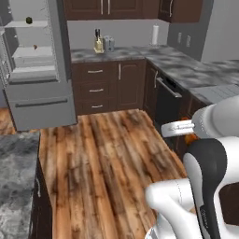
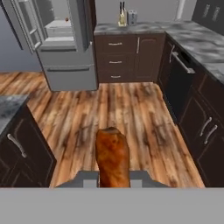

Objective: Transport the chicken drumstick and avocado to the fridge. Place the chicken drumstick on the rack containing meat and place the avocado on the rack containing the vegetable, ensuring meats and vegetables are on different racks.

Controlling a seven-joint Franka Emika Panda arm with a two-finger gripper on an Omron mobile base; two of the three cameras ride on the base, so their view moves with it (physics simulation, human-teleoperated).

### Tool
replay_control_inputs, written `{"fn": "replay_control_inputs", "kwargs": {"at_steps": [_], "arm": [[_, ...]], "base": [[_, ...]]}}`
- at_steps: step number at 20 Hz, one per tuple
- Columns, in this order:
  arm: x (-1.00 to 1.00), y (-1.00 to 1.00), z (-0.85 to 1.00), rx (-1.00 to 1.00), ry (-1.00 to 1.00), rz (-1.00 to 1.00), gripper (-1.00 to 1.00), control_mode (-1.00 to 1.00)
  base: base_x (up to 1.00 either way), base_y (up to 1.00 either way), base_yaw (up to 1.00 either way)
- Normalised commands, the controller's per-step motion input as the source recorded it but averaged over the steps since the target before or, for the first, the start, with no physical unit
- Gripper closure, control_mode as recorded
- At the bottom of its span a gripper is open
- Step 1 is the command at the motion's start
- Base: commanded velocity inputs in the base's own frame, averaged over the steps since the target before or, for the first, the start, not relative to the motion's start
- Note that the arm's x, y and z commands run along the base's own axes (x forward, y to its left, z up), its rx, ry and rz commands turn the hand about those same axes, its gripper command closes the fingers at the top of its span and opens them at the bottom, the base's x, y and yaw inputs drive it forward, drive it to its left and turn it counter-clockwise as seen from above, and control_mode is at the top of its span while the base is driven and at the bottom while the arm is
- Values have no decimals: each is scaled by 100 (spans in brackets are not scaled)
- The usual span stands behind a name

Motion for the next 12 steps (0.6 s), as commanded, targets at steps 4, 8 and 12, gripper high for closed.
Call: {"fn": "replay_control_inputs", "kwargs": {"at_steps": [4,8,12], "arm": [[0,0,0,0,0,0,100,100],[0,0,0,0,0,0,100,100],[0,0,0,0,0,0,100,100]], "base": [[100,0,11],[100,-4,37],[100,-20,42]]}}
